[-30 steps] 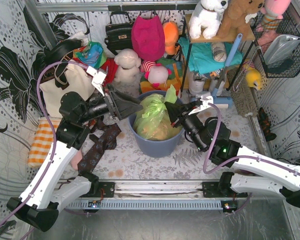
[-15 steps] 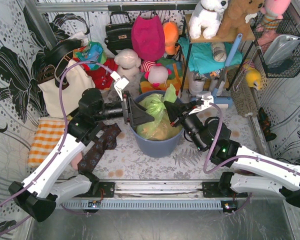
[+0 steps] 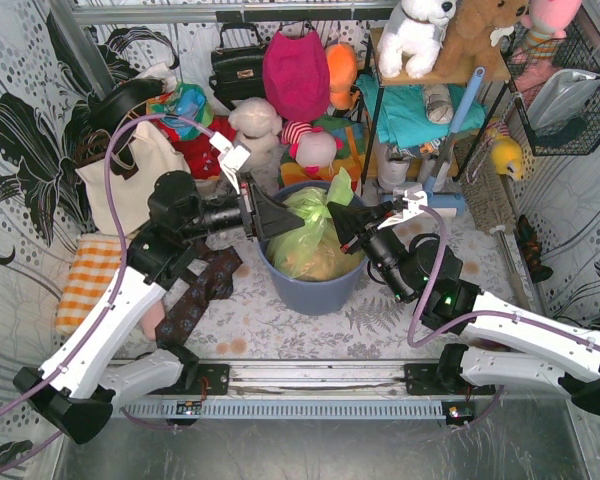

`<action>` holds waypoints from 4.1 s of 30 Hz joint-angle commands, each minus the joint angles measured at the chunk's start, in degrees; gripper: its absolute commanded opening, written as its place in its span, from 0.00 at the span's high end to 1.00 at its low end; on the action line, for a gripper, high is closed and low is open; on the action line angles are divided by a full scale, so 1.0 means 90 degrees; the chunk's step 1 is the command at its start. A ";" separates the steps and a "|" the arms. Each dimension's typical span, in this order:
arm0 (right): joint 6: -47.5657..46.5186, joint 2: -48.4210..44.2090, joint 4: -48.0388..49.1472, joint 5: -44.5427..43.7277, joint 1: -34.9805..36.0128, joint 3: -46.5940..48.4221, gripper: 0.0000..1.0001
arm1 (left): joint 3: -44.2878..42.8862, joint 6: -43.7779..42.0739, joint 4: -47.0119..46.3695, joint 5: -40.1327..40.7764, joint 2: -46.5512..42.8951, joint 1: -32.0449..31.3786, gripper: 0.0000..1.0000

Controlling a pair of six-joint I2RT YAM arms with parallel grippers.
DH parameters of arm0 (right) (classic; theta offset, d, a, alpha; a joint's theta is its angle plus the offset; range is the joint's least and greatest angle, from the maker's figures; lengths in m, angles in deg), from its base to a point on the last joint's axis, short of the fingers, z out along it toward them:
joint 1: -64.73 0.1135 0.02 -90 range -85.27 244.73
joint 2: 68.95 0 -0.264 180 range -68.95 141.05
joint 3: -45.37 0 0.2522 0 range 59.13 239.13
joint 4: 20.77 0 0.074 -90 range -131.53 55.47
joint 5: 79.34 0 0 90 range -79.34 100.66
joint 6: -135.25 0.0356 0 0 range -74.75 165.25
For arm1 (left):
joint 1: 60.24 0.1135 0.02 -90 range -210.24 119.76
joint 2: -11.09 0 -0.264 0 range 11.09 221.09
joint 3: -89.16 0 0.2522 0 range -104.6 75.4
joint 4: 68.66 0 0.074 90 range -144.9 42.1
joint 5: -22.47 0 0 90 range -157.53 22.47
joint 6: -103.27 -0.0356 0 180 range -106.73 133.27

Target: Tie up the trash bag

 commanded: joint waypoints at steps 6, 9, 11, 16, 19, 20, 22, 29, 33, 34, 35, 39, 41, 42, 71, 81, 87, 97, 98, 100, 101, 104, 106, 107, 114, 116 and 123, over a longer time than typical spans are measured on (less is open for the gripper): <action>0.0081 -0.0147 0.0377 -0.0003 -0.0002 -0.0101 1.00 | -0.0376 -0.0294 0.0218 0.0199 -0.0054 -0.0013 0.97; 0.0078 -0.0186 0.0323 -0.0144 -0.0006 -0.0080 1.00 | -0.0611 -0.0575 0.0589 0.0571 -0.0095 -0.0013 1.00; 0.0097 -0.0212 0.0170 -0.0283 -0.0003 -0.0008 1.00 | -0.0853 -0.0824 0.0890 0.1002 -0.0161 -0.0014 1.00; 0.0066 -0.0270 -0.0282 -0.0748 0.0000 0.0200 1.00 | -0.1375 -0.1359 0.1514 0.2179 -0.0258 -0.0014 1.00; 0.0049 -0.0312 -0.0585 -0.1070 0.0002 0.0275 1.00 | -0.1394 -0.1463 0.1620 0.2771 -0.0379 -0.0014 1.00; 0.0055 -0.0339 -0.0695 -0.1243 -0.0009 0.0287 1.00 | -0.1350 -0.1485 0.1649 0.2951 -0.0406 -0.0014 1.00; 0.0120 -0.0418 -0.0914 -0.1553 -0.0002 0.0276 1.00 | -0.1285 -0.1522 0.1797 0.3389 -0.0503 -0.0014 1.00; 0.0005 -0.0760 -0.1324 -0.2605 -0.0001 0.0045 1.00 | -0.0597 -0.1311 0.2151 0.4472 -0.0893 -0.0014 1.00; -0.0080 -0.0869 -0.1536 -0.3112 -0.0005 -0.0055 1.00 | 0.0019 -0.1005 0.2312 0.4705 -0.1194 -0.0011 1.00; -0.0072 -0.0886 -0.1621 -0.3220 0.0000 -0.0074 1.00 | 0.0154 -0.0922 0.2401 0.4816 -0.1246 -0.0014 1.00; -0.0058 -0.0898 -0.1697 -0.3298 -0.0006 -0.0102 1.00 | 0.0252 -0.0847 0.2484 0.4879 -0.1285 -0.0014 1.00; 0.0173 -0.0896 -0.2149 -0.3582 -0.0004 -0.0051 1.00 | 0.0444 -0.0687 0.2580 0.4908 -0.1355 -0.0013 1.00; 0.0440 -0.0865 -0.2542 -0.3851 0.0001 0.0084 1.00 | 0.0316 -0.0729 0.2822 0.5196 -0.1266 -0.0011 1.00; 0.0610 -0.0868 -0.2803 -0.3997 -0.0009 0.0130 1.00 | 0.0197 -0.0778 0.2989 0.5454 -0.1204 -0.0014 1.00; 0.2395 -0.0394 -0.5930 -0.1073 -0.0524 0.1861 0.03 | 0.0277 -0.1009 0.1852 0.3818 -0.0997 -0.0013 1.00; 0.2478 -0.0425 -0.5372 0.1316 -0.1945 0.1604 0.03 | 0.0398 -0.0927 0.1594 0.3661 -0.0991 -0.0014 1.00; 0.2463 -0.0369 -0.5146 0.2077 -0.2121 0.1498 0.03 | 0.0400 -0.0918 0.1586 0.3632 -0.0973 -0.0013 1.00; 0.2671 -0.0396 -0.4954 0.2920 -0.2354 0.1111 0.03 | 0.0449 -0.0870 0.1471 0.3519 -0.0897 -0.0011 1.00; 0.2723 -0.0435 -0.4899 0.3012 -0.2404 0.1034 0.03 | 0.0452 -0.0865 0.1464 0.3495 -0.0887 -0.0009 1.00; 0.2808 -0.0509 -0.4755 0.3270 -0.2495 0.0900 0.03 | 0.0452 -0.0864 0.1473 0.3485 -0.0889 -0.0014 1.00; 0.2830 -0.0532 -0.4677 0.3389 -0.2526 0.0857 0.03 | 0.0460 -0.0864 0.1465 0.3492 -0.0899 -0.0011 1.00; 0.2868 -0.0574 -0.4477 0.3657 -0.2560 0.0766 0.03 | 0.0475 -0.0855 0.1454 0.3495 -0.0904 -0.0014 1.00; 0.2873 -0.0563 -0.4396 0.3792 -0.2574 0.0718 0.03 | 0.0482 -0.0846 0.1444 0.3477 -0.0911 -0.0010 1.00; 0.2891 -0.0568 -0.4363 0.3843 -0.2580 0.0694 0.03 | 0.0488 -0.0839 0.1435 0.3479 -0.0911 -0.0011 1.00; 0.3011 -0.0591 -0.4109 0.4120 -0.2644 0.0494 0.03 | 0.0516 -0.0795 0.1429 0.3521 -0.1026 -0.0014 1.00; 0.3022 -0.0615 -0.4052 0.4190 -0.2658 0.0452 0.03 | 0.0477 -0.0806 0.1452 0.3524 -0.0997 -0.0014 1.00; 0.3094 -0.0737 -0.3912 0.4368 -0.2692 0.0355 0.03 | 0.0437 -0.0796 0.1408 0.3449 -0.0943 -0.0011 1.00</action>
